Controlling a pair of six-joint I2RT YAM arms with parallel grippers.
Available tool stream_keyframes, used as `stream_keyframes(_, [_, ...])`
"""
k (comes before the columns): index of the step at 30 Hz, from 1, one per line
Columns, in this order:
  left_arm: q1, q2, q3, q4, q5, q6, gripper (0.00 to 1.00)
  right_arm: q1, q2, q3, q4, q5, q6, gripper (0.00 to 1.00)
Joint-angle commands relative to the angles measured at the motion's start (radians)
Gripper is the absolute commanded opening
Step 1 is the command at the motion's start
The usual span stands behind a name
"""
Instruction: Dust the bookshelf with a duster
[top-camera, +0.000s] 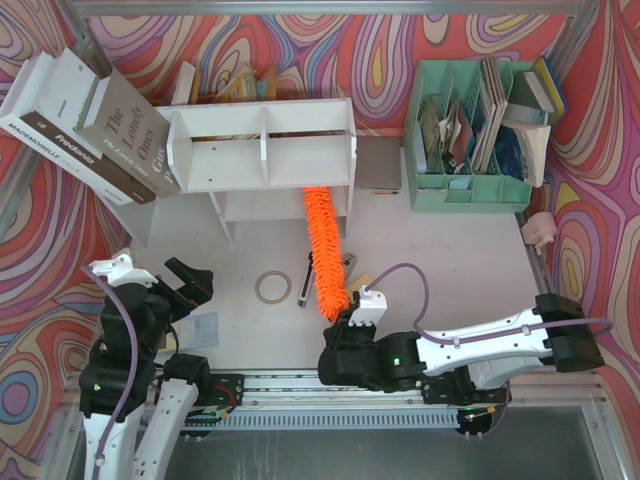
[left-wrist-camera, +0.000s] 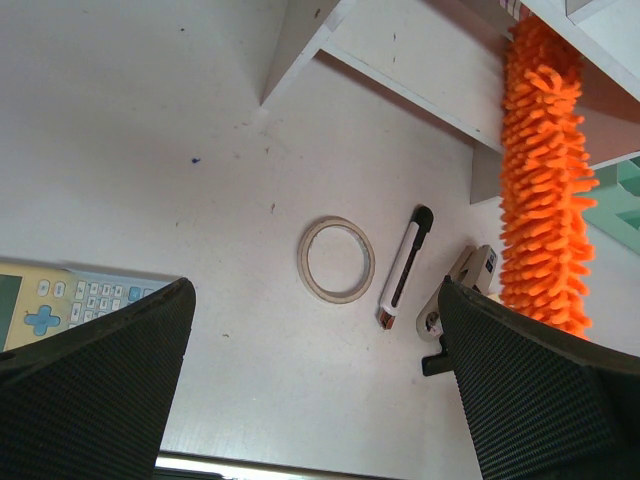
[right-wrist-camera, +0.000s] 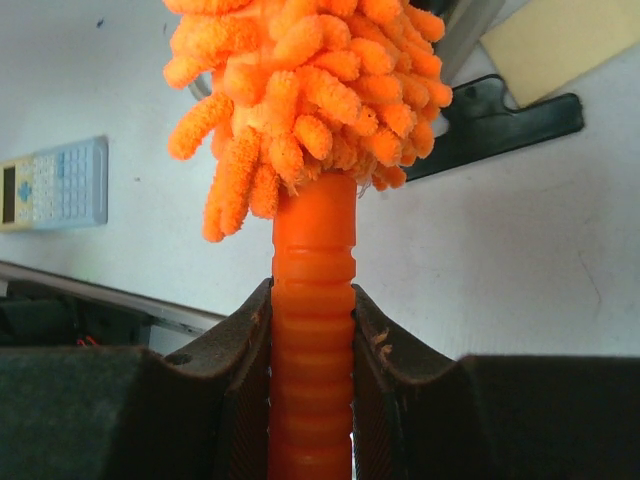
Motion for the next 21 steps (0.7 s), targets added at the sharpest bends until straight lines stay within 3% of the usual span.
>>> stream_keyframes(1, [0.005, 0.004, -0.014, 0.014, 0.006, 0.012, 0.98, -0.001, 0.025, -0.007, 0.261, -0.008, -0.225, 0.0])
stream_keyframes(11, [0.005, 0.002, -0.014, 0.015, 0.005, 0.012, 0.98, -0.001, 0.203, 0.108, 0.411, -0.16, -0.393, 0.0])
stream_keyframes(21, [0.005, 0.003, -0.014, 0.017, 0.006, 0.014, 0.98, -0.001, 0.194, 0.084, 0.416, -0.205, -0.396, 0.0])
